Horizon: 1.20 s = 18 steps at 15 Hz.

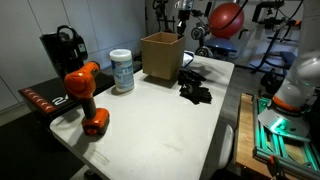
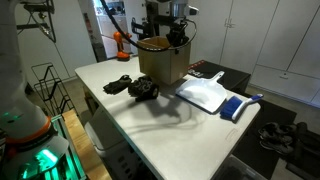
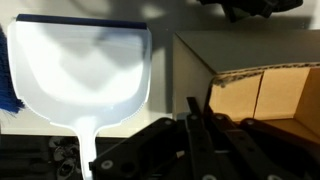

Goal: Pour the contents of the box onto the table

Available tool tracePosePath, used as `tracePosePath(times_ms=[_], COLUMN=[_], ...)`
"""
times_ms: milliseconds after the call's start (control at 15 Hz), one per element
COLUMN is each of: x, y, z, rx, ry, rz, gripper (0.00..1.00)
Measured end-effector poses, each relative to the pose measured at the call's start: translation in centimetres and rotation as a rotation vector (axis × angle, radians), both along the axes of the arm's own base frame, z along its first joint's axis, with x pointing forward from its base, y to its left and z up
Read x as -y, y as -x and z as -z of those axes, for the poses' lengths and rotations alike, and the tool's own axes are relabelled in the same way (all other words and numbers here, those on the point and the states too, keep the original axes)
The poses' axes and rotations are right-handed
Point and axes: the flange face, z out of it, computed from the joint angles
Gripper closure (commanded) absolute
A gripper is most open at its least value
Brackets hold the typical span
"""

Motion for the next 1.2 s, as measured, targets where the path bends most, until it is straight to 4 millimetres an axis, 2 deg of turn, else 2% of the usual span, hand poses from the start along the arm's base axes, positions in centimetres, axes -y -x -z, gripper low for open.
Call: tracePosePath(times_ms=[333,400,467,733,933,1067,1133,1200], x=[0.5,0.5,0.5,0.5,0.6,0.5,0.2,-0.3], y=[-0.3,-0.4,-0.4,-0.5,-0.2,0.9,1.7,2.9], z=[1.7,2.0,2.3,2.4,-0.1,-3.6,-5.7,-8.0], rx=[-0.017,-0.022,-0.027,-0.029,-0.006,0.002,-0.004,-0.020], ry=[-0.001,-0.002,-0.003,-0.005,0.006,0.039,0.054,0.058], rz=[0.007,0.007,0.007,0.035,0.066,0.070,0.081,0.085], gripper=[0.99,0.70,0.69,0.42,0.19,0.05,0.00,0.00])
